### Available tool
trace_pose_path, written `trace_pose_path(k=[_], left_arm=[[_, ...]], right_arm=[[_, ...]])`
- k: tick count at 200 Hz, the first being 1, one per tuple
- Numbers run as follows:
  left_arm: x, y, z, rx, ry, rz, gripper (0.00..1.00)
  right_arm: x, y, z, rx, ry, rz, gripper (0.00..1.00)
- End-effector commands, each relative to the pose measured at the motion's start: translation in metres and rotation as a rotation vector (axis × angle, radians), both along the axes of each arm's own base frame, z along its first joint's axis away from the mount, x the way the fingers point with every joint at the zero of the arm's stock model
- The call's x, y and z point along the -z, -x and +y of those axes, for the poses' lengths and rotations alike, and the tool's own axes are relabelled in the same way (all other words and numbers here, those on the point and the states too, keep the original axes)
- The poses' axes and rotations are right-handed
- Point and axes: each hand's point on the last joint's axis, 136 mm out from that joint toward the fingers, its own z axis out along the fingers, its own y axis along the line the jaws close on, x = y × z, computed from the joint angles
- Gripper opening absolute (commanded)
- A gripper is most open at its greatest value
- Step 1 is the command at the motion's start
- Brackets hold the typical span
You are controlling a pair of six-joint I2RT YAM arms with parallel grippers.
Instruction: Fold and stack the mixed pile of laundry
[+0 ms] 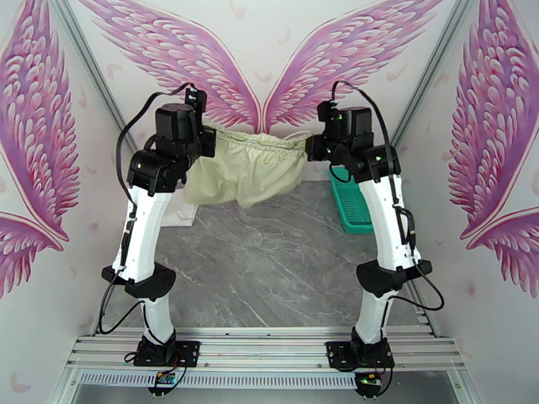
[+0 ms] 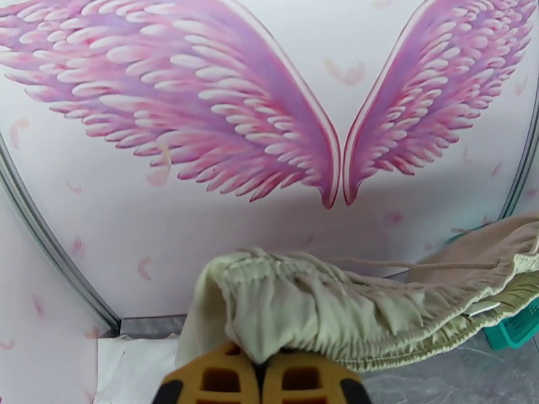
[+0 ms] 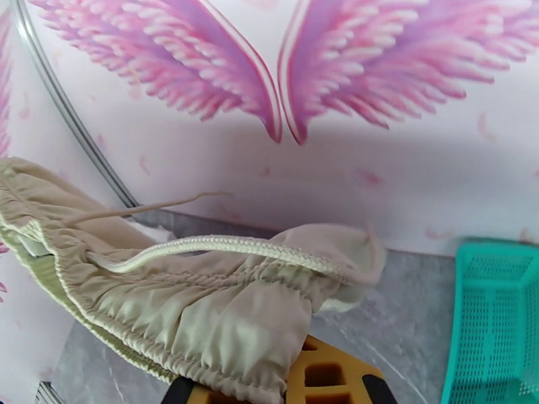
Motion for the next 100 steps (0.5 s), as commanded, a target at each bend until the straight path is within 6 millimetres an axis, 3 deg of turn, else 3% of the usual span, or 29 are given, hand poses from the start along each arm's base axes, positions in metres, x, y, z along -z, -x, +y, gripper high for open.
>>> trace_pose_path(k=[1, 10, 30, 43, 44, 45, 47, 52, 66, 75, 85, 93, 100], left_arm=[[-0.025, 0.027, 0.018, -0.02, 0.041, -0.075, 0.0], [0.0, 0.031, 0.019, -0.022, 0.037, -0.021, 0.0], [0.095, 0.041, 0.022, -0.048, 0.039, 0.144, 0.0], [0.166, 0.058, 0.024, -0.059, 0.076, 0.249, 0.0], [0.172, 0.059, 0.024, -0.06, 0.079, 0.259, 0.0], [0.177, 0.061, 0.024, -0.061, 0.083, 0.267, 0.0], [0.188, 0.064, 0.025, -0.064, 0.09, 0.282, 0.0], [0.215, 0.073, 0.022, -0.052, 0.102, 0.325, 0.0], [0.293, 0.104, 0.011, -0.025, 0.1, 0.458, 0.0], [0.336, 0.125, 0.007, -0.021, 0.091, 0.534, 0.11], [0.378, 0.15, 0.002, -0.023, 0.084, 0.612, 0.31], [0.401, 0.167, 0.001, -0.043, 0.085, 0.657, 0.45], [0.42, 0.181, 0.003, -0.058, 0.08, 0.701, 0.48]], right_arm=[[-0.034, 0.032, -0.006, -0.029, -0.061, -0.097, 0.0], [-0.001, 0.03, -0.007, -0.018, -0.041, -0.016, 0.0], [0.087, 0.037, -0.01, -0.003, -0.011, 0.152, 0.0], [0.165, 0.049, -0.019, 0.041, 0.01, 0.285, 0.0], [0.182, 0.052, -0.02, 0.046, 0.019, 0.322, 0.0], [0.176, 0.053, -0.02, 0.047, 0.011, 0.306, 0.0], [0.198, 0.056, -0.021, 0.053, 0.019, 0.348, 0.0], [0.23, 0.067, -0.025, 0.066, 0.023, 0.403, 0.0], [0.311, 0.102, -0.035, 0.1, 0.015, 0.543, 0.15], [0.358, 0.13, -0.037, 0.101, 0.003, 0.636, 0.19], [0.401, 0.161, -0.042, 0.109, 0.0, 0.73, 0.28], [0.421, 0.182, -0.048, 0.127, 0.001, 0.78, 0.39], [0.431, 0.197, -0.052, 0.137, -0.002, 0.804, 0.47]])
